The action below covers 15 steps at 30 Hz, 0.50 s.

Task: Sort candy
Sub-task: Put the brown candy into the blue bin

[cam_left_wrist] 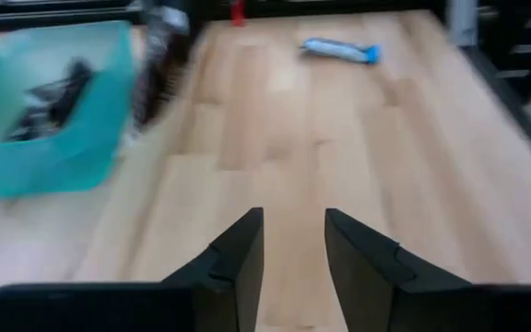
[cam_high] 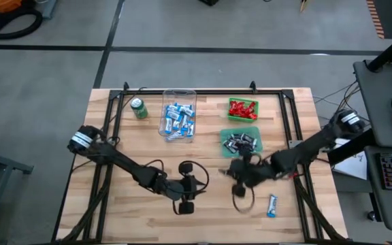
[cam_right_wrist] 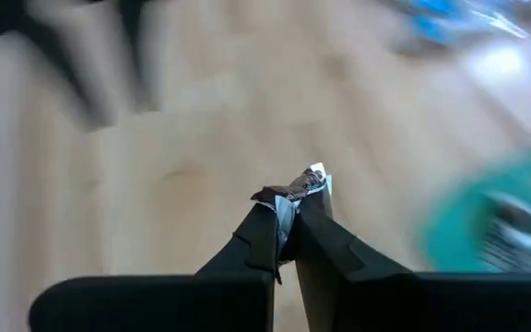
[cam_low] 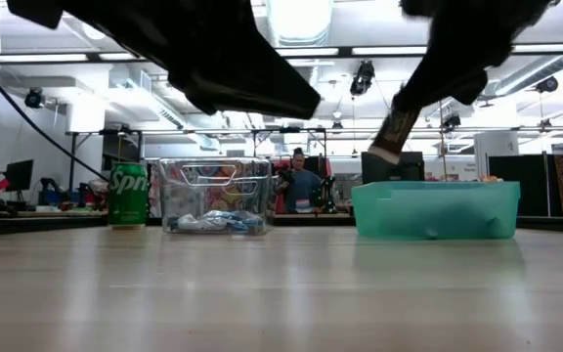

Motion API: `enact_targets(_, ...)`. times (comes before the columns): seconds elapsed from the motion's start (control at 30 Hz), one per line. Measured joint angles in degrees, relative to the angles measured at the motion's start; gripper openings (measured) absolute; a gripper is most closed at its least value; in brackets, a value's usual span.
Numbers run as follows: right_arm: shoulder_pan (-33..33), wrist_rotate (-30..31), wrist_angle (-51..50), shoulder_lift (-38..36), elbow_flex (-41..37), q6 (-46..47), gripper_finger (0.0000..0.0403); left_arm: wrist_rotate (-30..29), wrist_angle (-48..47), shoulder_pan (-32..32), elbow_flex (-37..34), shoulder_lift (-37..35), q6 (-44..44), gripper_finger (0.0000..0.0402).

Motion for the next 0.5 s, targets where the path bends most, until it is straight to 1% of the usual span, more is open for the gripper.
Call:
enact_targets(0.1,-6.12,0.42,-7.99,-4.04,-0.02,6.13,0.0013,-2.92,-3.18,0.02,0.00,-1.76,-0.69,0.0102)
enact_targets(0.23,-15.81,-0.25,-13.16,-9.06,-0.21,6.55,0.0013,-5.11,-3.98,0.01,-0.02,-3.22,-0.87,0.0102)
enact_targets(0.3,-20.84,-3.70,-14.49,-11.00,-0.47,5.95,0.0013,-5.13,-4.00,-0.07,-0.02,-3.67,-0.89,0.0102)
enact_targets(0.37,-25.93,-9.40,-15.21,-11.99,-1.06,4.63,0.0013,-5.13,-4.17,-0.10,-0.02,-3.78,-0.97,0.0102)
enact_targets(0.43,-30.45,-14.82,-15.08,-12.19,-1.80,3.10,0.0013,-5.13,-4.44,-0.15,-0.02,-3.84,-1.08,0.0102)
enact_targets(0.5,-34.16,-18.20,-14.78,-11.80,-2.71,1.77,0.0013,-5.46,-4.39,-0.15,-0.02,-3.89,-1.32,0.0102)
